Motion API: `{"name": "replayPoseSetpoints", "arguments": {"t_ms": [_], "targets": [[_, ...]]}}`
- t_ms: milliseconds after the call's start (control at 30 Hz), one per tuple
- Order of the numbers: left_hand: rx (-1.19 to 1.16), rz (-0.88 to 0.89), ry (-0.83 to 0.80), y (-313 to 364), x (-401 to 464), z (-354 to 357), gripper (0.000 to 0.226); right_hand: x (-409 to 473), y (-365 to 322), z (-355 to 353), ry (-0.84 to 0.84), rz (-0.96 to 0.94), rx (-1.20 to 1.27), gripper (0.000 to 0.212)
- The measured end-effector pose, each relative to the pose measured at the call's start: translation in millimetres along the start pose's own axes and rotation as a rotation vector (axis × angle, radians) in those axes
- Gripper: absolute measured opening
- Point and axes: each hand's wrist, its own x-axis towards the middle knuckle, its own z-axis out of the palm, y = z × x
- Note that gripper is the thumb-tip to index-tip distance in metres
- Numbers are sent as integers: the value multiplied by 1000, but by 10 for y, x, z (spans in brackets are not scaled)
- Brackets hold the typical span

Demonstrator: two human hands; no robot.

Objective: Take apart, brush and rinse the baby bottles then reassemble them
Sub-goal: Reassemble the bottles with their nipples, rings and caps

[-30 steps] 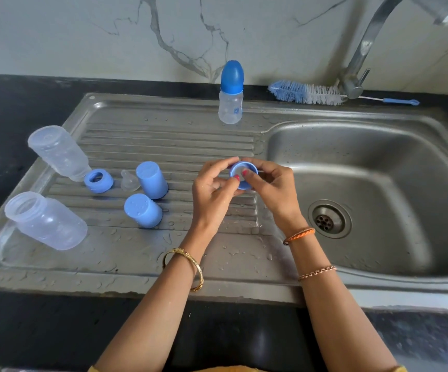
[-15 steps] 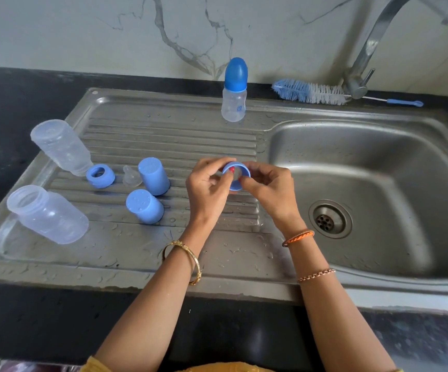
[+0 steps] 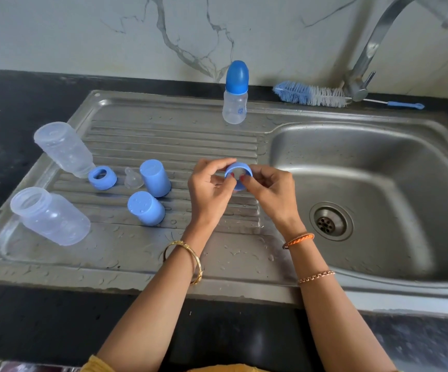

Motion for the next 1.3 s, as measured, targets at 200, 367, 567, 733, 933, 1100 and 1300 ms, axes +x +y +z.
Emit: {"name": "replayPoseSetpoints", "arguments": {"t_ms": [200, 367, 567, 733, 933, 1100, 1300], "targets": [[37, 20, 18, 68, -63, 28, 29, -3, 27, 38, 90, -82, -161, 17], [-77, -99, -24, 156, -56, 23, 34, 3, -32, -82, -109, 41, 255, 15], [-152, -217, -13, 356, -9, -22, 23, 42, 6, -156, -224, 217, 670, 22], [-219, -430, -81, 515, -57, -96, 15, -45, -4, -153, -327, 122, 631, 47], [-192, -489, -180, 691, -119, -243, 11, -39, -164, -265, -313, -33, 476, 37], [-177, -440, -194, 742, -186, -428, 18, -67, -346, -266, -210, -99, 466, 17], [-13, -224, -17, 664, -237, -679, 11, -175, -359, 122, 61, -52, 41, 20]]}}
